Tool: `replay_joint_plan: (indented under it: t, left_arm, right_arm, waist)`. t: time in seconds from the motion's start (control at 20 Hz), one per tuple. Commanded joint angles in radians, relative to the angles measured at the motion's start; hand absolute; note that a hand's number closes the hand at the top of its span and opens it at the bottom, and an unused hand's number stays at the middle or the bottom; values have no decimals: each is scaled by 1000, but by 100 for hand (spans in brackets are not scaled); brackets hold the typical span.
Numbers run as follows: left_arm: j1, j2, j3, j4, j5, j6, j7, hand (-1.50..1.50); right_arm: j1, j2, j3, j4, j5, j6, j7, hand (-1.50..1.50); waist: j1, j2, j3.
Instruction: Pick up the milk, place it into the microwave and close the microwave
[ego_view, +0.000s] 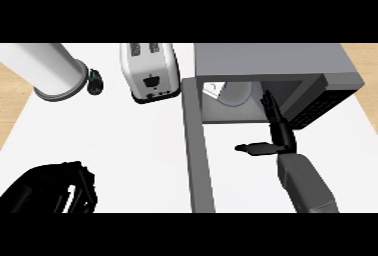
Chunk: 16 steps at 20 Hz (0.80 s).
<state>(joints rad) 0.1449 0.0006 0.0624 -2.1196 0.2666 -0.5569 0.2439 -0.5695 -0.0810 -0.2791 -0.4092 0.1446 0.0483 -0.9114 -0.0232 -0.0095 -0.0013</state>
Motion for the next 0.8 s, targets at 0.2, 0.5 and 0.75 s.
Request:
replay_joint_plan:
  t: [0.2,0.5,0.75]
  left_arm:
    - [-110,-1,-198,152,-187,104,-118,150]
    - [-235,-1,-337,303,-307,172,-146,150]
    - [-279,-1,-441,532,-430,219,-272,150]
  right_arm:
    - [287,-8,53,-302,-35,72,56,-150]
    - [504,-51,81,-569,-70,150,106,-150]
    - [655,-61,96,-767,-100,192,130,-150]
  waist:
    - [-12,2,-1]
    - [-11,5,-1]
    - [-12,7,-1]
